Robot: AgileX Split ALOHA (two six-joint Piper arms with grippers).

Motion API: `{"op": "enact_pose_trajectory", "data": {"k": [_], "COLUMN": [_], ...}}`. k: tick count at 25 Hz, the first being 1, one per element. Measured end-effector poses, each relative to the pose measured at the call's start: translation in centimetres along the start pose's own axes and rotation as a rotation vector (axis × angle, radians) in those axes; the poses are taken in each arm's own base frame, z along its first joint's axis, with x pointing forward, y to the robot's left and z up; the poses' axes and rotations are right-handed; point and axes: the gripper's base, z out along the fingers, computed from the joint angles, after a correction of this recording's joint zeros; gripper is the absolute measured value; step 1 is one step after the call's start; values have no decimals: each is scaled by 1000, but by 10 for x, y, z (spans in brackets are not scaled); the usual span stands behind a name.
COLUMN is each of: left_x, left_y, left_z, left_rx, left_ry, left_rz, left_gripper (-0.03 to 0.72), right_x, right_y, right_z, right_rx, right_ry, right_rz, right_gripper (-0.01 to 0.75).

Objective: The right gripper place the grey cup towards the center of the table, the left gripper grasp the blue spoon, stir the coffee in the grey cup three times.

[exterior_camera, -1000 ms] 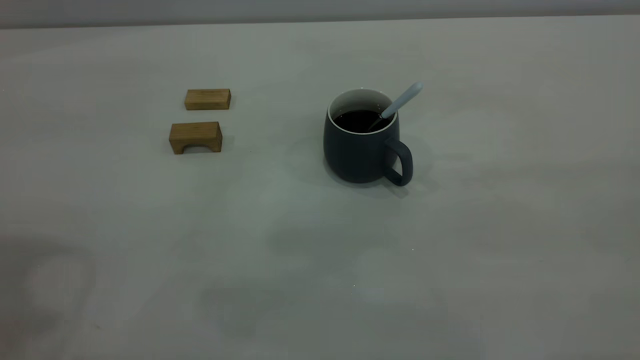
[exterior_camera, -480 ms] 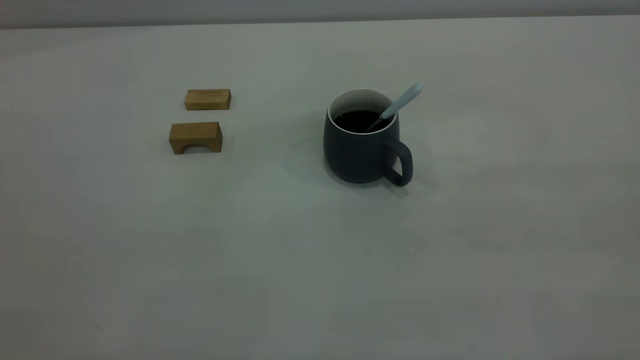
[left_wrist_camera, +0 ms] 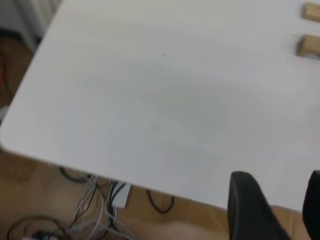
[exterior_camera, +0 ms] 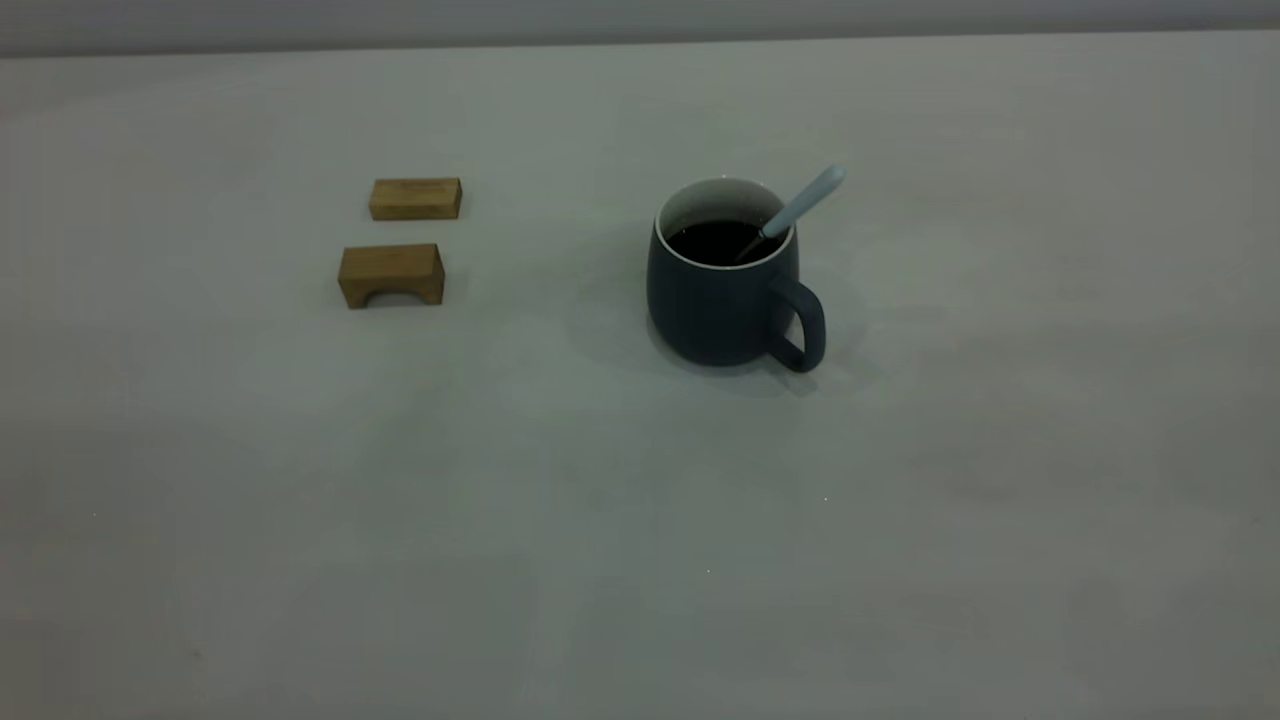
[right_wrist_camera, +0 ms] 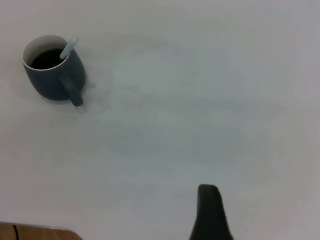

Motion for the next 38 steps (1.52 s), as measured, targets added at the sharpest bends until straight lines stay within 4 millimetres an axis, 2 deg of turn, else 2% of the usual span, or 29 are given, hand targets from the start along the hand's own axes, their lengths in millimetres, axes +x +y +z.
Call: {"op": "enact_pose_trajectory", "data": {"k": [3,11,38], "left_x": [11,21,24], "left_y": [-2,-1,-2], "left_z": [2,-4,1], "left_rx": [45,130,139], "left_ry": [-38,-128,-104], "left_rz": [62,136,164], "left_gripper": [344,344,344], "right_x": [0,0,0], "right_y": [0,0,0], "right_z": [0,0,0], "right_rx": [0,0,0], "right_ry": [0,0,0], "right_rz": [0,0,0], "right_gripper": [592,592,592]}}
